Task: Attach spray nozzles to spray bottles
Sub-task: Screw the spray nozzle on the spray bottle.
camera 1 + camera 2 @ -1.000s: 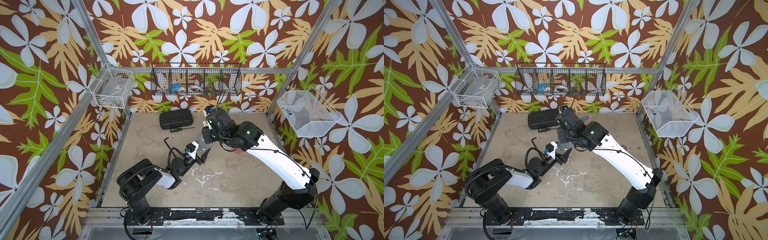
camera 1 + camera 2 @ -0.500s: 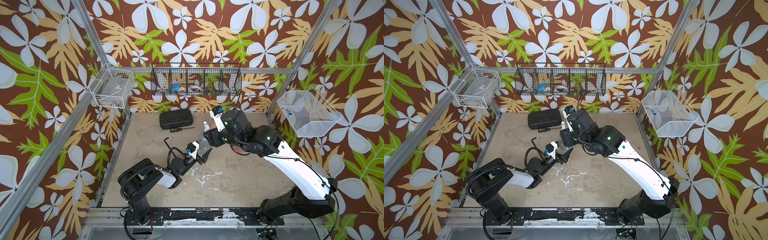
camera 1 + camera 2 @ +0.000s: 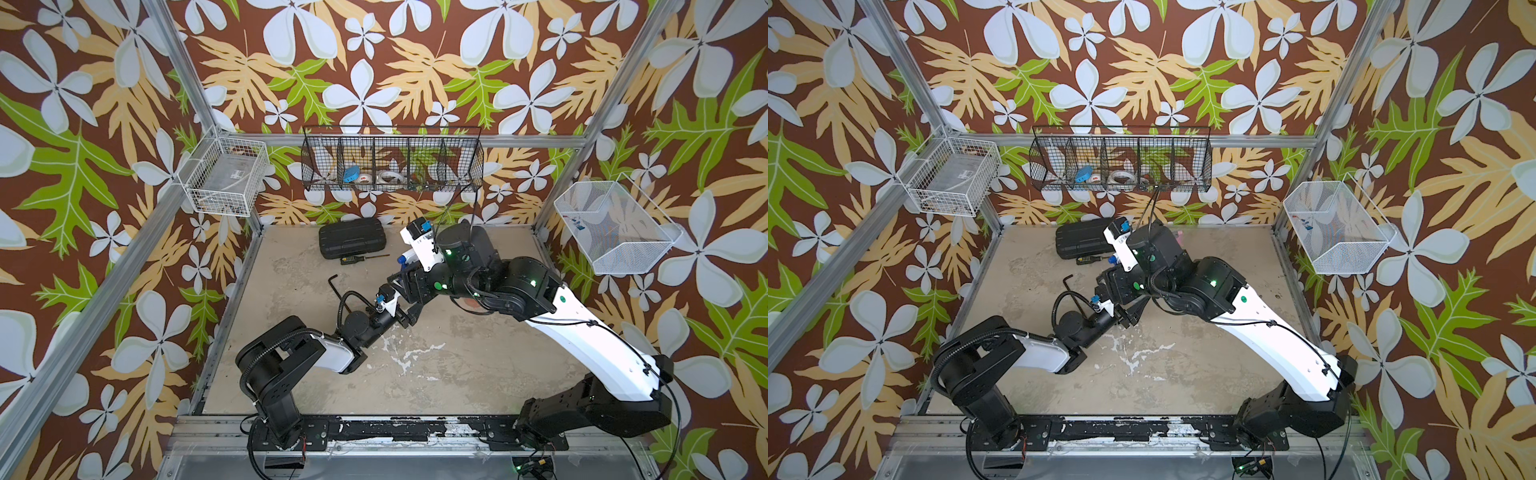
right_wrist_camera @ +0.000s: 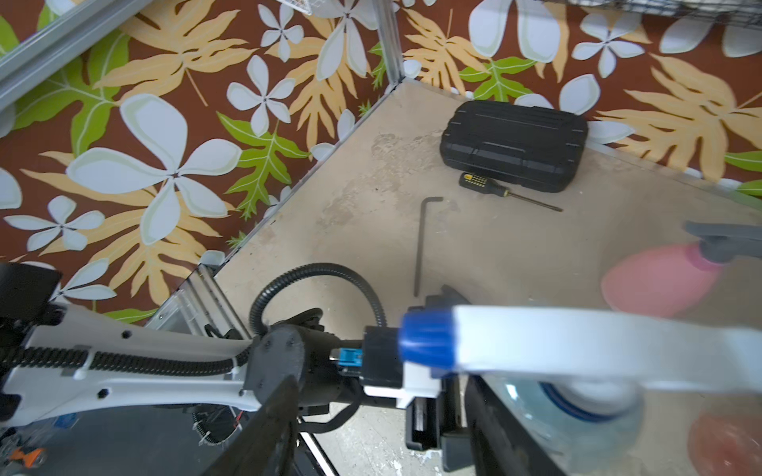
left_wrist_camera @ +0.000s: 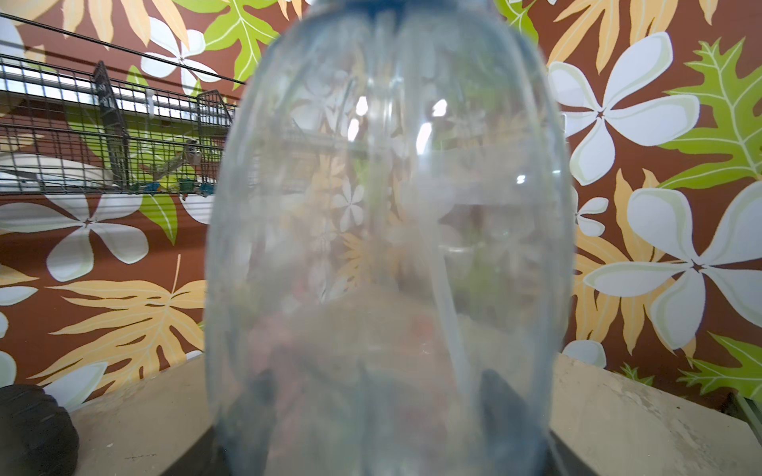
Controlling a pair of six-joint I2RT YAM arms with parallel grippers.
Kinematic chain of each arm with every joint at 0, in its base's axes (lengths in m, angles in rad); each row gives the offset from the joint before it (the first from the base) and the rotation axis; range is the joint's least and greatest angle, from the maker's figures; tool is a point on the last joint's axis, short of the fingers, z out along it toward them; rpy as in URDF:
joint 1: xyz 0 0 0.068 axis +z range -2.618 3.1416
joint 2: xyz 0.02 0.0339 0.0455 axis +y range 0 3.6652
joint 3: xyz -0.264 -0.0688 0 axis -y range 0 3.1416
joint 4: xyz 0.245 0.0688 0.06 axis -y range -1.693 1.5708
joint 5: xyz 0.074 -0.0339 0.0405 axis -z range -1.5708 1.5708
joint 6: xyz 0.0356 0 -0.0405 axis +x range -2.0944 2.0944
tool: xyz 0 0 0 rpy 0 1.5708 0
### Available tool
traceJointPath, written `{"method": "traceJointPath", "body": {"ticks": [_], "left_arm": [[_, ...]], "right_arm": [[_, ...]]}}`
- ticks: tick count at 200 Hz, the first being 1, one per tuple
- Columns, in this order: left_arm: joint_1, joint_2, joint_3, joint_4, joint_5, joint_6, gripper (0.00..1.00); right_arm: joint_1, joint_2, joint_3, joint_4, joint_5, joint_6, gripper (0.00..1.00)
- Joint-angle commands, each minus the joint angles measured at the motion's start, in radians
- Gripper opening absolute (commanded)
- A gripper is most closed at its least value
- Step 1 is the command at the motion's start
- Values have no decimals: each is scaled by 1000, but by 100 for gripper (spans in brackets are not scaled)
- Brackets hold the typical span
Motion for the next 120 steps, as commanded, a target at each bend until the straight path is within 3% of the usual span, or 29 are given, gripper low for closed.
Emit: {"method": "traceJointPath", "body": {"ticks": [1, 37, 62, 95, 120], "left_arm": [[-1, -8, 8, 5, 20, -6, 55], [3, -14, -9, 0, 37, 0, 56], [23, -27, -22, -24, 132, -21, 56], [39, -71, -44, -61, 250, -43, 57], [49, -108, -39, -129, 352, -64, 57]], "right_arm": [[9, 18, 16, 22, 14, 23, 62], [9, -13, 30, -3, 65, -34, 61], [-22, -92, 23, -10, 67, -133, 65], [-246, -200, -89, 48, -165, -263, 74], [-267, -273, -233, 152, -269, -398, 85]]}}
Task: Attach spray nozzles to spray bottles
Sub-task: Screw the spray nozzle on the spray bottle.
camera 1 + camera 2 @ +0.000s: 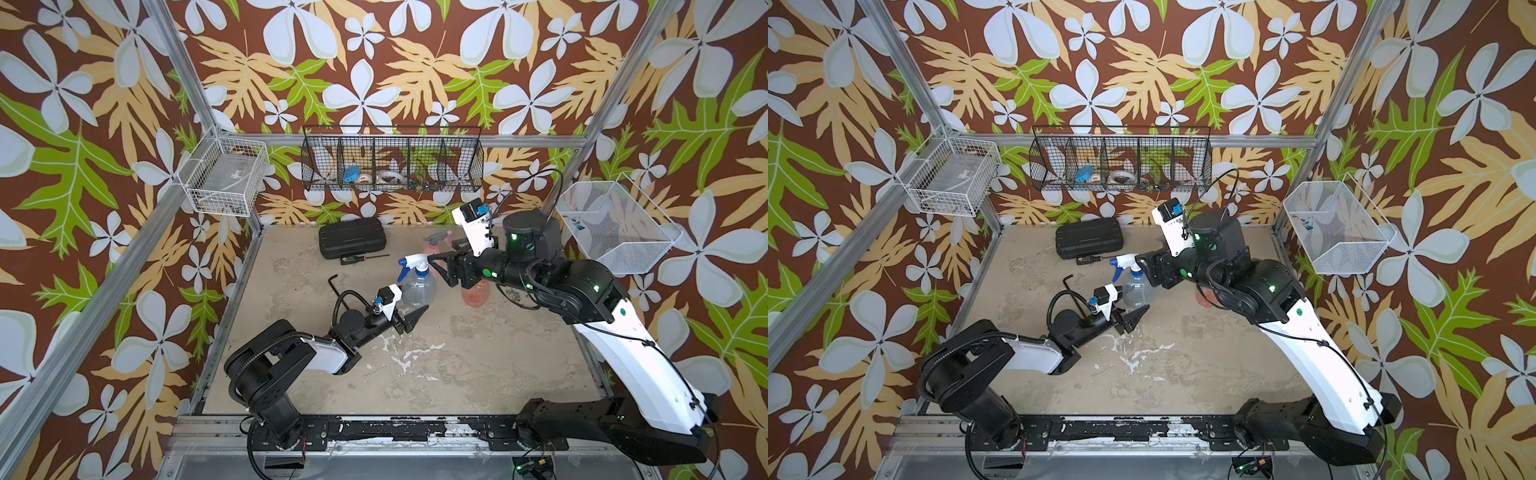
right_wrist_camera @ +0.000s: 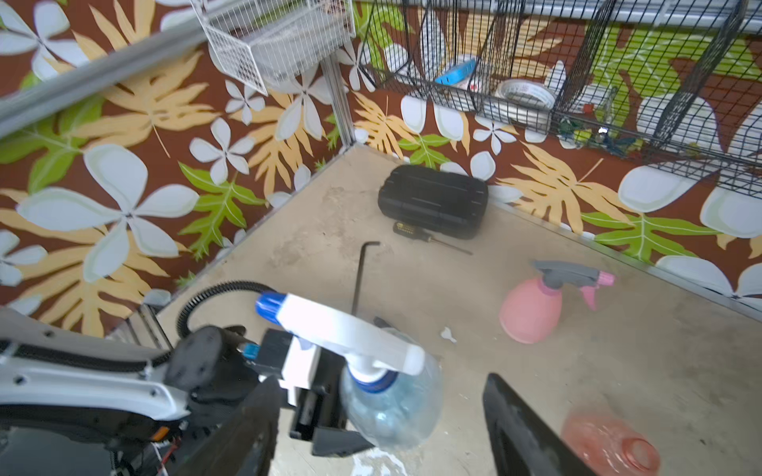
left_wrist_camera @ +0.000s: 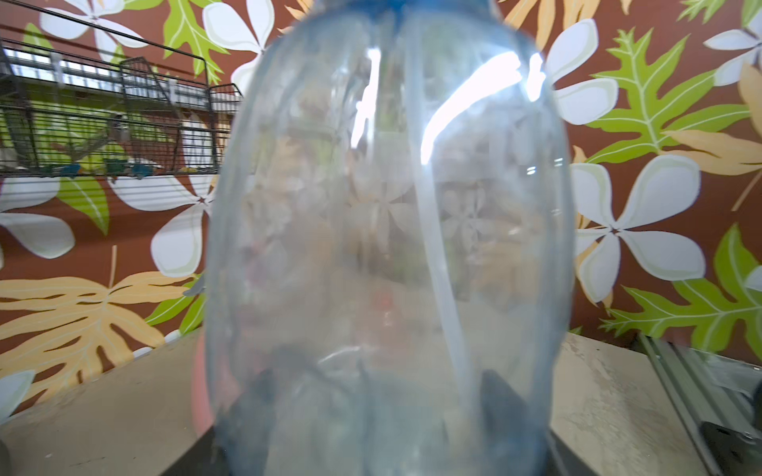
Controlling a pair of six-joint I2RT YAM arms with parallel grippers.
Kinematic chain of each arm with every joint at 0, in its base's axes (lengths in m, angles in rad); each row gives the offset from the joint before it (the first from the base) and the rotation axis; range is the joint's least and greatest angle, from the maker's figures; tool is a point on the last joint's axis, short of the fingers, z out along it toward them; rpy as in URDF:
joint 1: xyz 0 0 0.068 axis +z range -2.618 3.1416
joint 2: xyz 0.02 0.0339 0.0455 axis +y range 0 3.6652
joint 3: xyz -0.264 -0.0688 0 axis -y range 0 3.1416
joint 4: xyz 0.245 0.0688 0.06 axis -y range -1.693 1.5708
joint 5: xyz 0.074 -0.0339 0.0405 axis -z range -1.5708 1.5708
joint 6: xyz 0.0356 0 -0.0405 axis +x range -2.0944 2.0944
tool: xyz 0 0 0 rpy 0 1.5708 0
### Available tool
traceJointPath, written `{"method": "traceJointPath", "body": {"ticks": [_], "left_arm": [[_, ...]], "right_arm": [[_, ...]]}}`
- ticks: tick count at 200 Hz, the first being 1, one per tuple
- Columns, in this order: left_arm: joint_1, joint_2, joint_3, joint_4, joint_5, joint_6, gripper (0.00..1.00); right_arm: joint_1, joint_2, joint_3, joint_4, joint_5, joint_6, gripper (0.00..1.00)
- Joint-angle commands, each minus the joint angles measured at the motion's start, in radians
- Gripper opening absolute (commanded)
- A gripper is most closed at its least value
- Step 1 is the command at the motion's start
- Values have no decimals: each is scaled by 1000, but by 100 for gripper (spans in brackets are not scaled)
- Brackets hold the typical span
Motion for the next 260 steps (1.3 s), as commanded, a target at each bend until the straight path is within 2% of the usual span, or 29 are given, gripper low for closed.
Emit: {"method": "traceJointPath", "body": {"ticks": [1, 39, 76, 108, 123, 159, 190, 260], "left_arm": [[9, -28, 4, -44, 136, -31, 57], [11, -55, 10, -113, 219, -53, 57], [12, -82, 10, -140, 245, -58, 58], [13, -102, 4, -150, 253, -57, 58], [17, -111, 3, -159, 264, -59, 58], [27, -134, 4, -173, 271, -58, 58], [34, -140, 15, -191, 274, -56, 58], [50, -153, 23, -201, 271, -54, 58]], "right_arm": [[-14, -47, -93, 110, -173, -169, 85], [-14, -68, -165, 186, -242, -230, 90], [-15, -23, -140, 153, -190, -258, 89], [-16, -5, -129, 149, -198, -261, 87], [-16, 4, -133, 143, -223, -262, 80], [-15, 17, -149, 143, -275, -244, 44], [-16, 15, -158, 150, -282, -233, 29], [-15, 7, -178, 160, -289, -215, 10]]}}
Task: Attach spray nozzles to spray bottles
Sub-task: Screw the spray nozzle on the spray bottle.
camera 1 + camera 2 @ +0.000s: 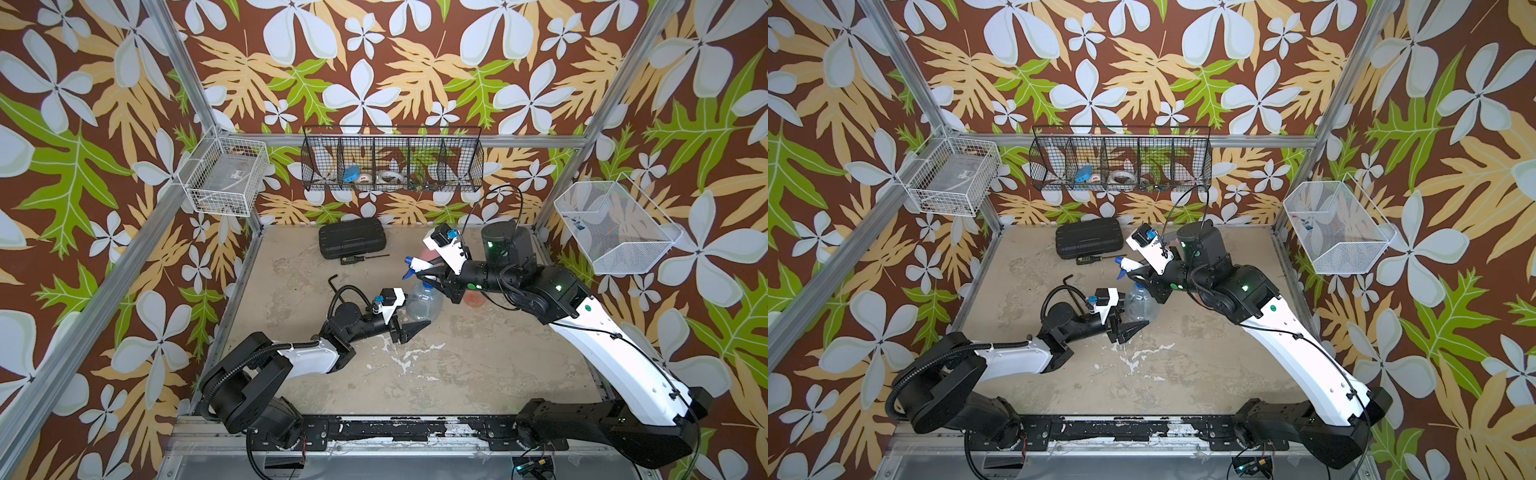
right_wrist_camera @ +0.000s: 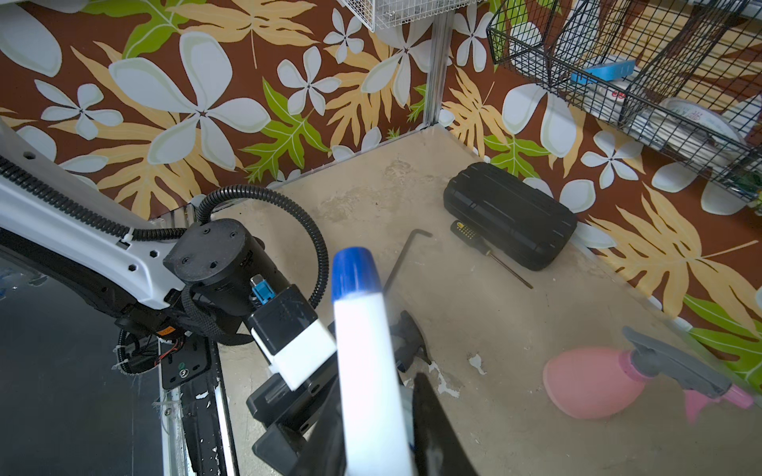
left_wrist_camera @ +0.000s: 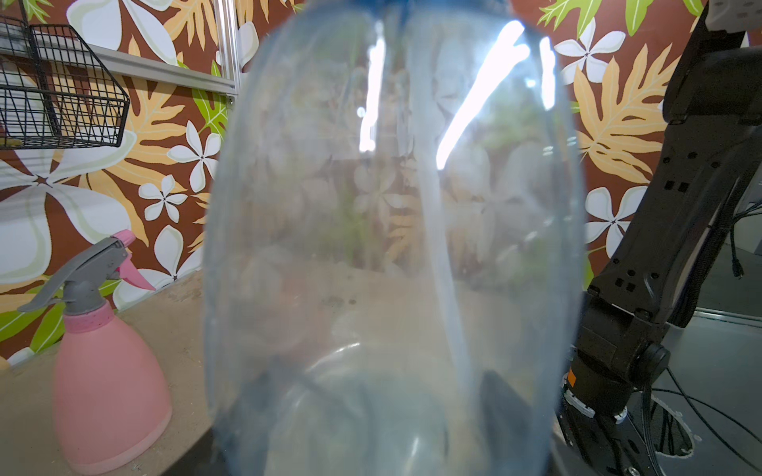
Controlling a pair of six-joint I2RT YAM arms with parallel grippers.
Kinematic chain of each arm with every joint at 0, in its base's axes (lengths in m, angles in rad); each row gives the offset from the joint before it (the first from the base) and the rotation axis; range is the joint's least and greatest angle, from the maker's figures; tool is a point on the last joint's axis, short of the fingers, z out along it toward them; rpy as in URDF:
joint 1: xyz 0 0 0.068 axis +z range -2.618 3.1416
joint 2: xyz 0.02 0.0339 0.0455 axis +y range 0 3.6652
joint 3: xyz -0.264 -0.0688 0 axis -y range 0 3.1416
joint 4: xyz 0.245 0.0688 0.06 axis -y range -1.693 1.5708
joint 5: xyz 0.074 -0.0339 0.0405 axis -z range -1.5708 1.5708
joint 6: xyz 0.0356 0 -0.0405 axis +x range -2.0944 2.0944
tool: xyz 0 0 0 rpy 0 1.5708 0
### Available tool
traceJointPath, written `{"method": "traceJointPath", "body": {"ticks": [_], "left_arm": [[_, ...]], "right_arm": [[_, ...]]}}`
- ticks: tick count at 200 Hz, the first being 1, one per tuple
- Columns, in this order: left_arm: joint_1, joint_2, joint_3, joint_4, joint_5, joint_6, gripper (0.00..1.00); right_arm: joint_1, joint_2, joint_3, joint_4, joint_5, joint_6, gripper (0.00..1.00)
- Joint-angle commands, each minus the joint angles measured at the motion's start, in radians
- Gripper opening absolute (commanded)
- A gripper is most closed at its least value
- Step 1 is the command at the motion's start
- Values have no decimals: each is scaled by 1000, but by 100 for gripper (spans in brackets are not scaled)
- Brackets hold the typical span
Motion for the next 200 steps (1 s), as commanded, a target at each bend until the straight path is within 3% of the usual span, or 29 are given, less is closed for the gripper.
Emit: {"method": "traceJointPath", "body": {"ticks": [1, 28, 101, 176, 200], "left_arm": [[9, -12, 9, 25, -7, -11, 58], [18, -22, 8, 46, -5, -33, 58], [20, -32, 2, 155, 2, -123, 57], [40, -23, 14, 226, -2, -187, 56], [49, -33, 11, 213, -81, -162, 54]], "right_arm": [[3, -8, -12, 7, -32, 21, 9], [2, -19, -33, 24, -34, 35, 0], [3, -105, -203, 219, -33, 128, 0], [2, -109, -263, 224, -14, 142, 0], [4, -108, -286, 232, 35, 182, 0]]}}
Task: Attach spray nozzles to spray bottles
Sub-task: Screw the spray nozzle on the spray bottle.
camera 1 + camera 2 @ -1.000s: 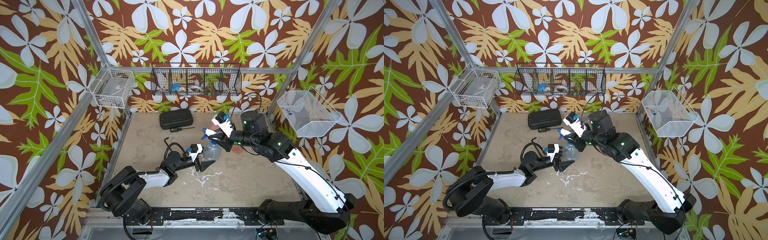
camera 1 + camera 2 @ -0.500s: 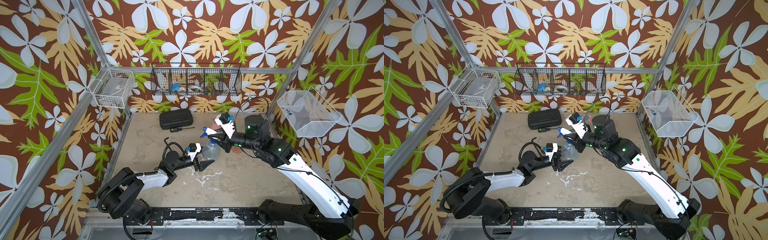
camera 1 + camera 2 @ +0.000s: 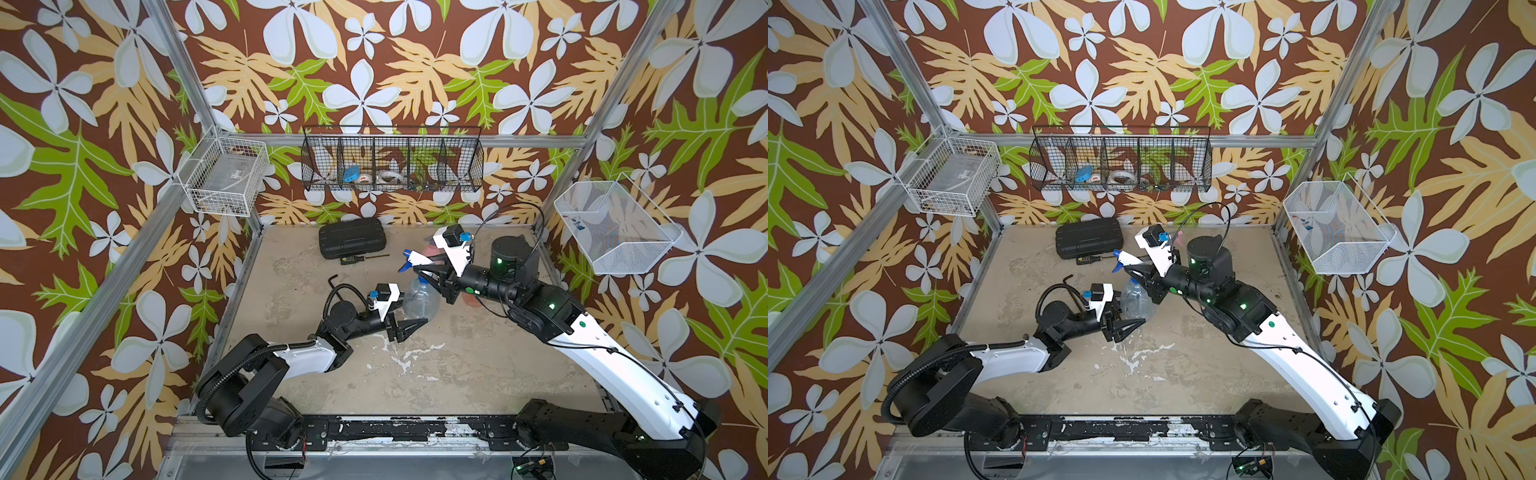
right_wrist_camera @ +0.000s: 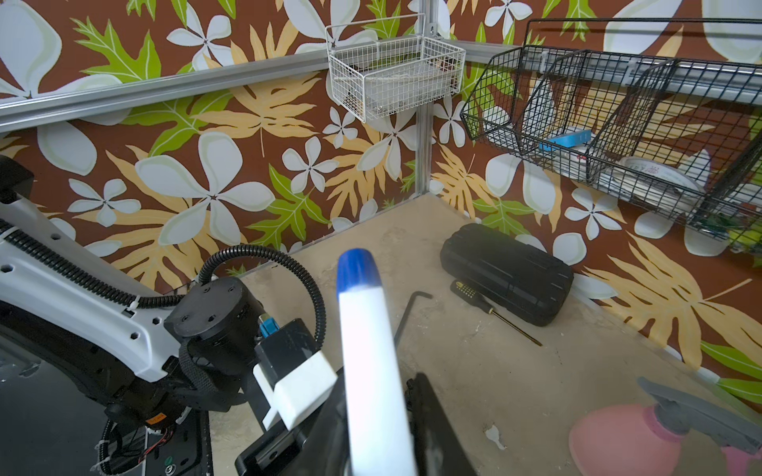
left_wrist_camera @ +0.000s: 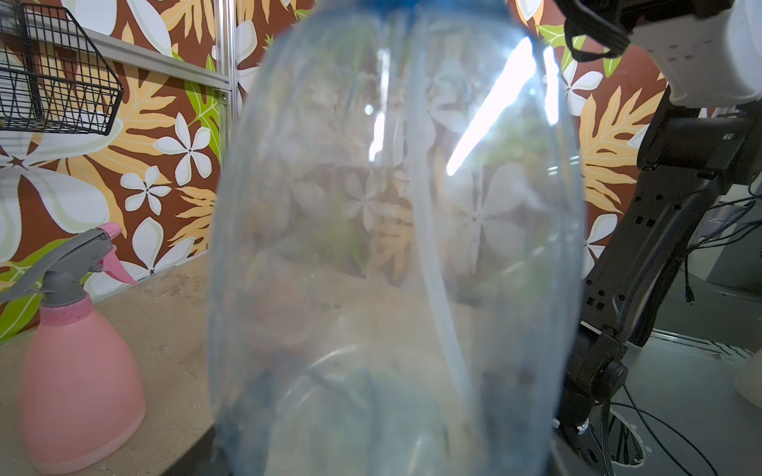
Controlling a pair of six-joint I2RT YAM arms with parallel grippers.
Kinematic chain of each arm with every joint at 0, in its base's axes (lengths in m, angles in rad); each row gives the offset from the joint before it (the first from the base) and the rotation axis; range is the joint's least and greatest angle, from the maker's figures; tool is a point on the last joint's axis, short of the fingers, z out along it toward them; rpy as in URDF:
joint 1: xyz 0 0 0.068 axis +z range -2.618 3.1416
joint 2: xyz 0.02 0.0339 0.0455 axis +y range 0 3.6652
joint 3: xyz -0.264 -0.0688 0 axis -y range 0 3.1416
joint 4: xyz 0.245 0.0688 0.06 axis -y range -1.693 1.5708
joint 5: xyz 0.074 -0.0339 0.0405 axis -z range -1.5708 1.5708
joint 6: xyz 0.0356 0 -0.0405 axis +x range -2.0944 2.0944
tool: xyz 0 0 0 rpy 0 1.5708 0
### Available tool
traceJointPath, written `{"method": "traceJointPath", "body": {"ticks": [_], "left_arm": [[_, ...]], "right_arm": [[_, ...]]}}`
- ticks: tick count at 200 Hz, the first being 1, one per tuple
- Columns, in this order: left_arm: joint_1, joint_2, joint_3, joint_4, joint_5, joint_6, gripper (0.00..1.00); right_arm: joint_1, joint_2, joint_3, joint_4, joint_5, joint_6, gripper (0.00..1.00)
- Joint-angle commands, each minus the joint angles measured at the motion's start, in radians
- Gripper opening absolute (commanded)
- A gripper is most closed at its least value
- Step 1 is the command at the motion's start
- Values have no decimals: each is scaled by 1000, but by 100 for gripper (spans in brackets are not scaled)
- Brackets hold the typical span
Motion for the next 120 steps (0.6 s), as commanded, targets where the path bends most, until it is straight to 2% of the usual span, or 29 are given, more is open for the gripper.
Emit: {"method": "traceJointPath", "body": {"ticks": [1, 34, 49, 70, 105, 120], "left_arm": [[13, -15, 14, 181, -141, -42, 54], [12, -32, 16, 110, -401, 44, 54], [13, -29, 26, 95, -481, 56, 54], [13, -15, 53, 70, -525, 63, 54], [-1, 11, 78, 75, -576, 58, 54], [-13, 20, 80, 73, -602, 77, 54]], "right_arm": [[5, 4, -24, -146, 27, 52, 0], [13, 33, -46, -132, 180, 207, 0], [57, 43, -55, -126, 318, 265, 0], [120, 68, -48, -142, 503, 356, 0], [173, 96, -31, -155, 673, 481, 0], [185, 113, -17, -166, 705, 512, 0]]}}
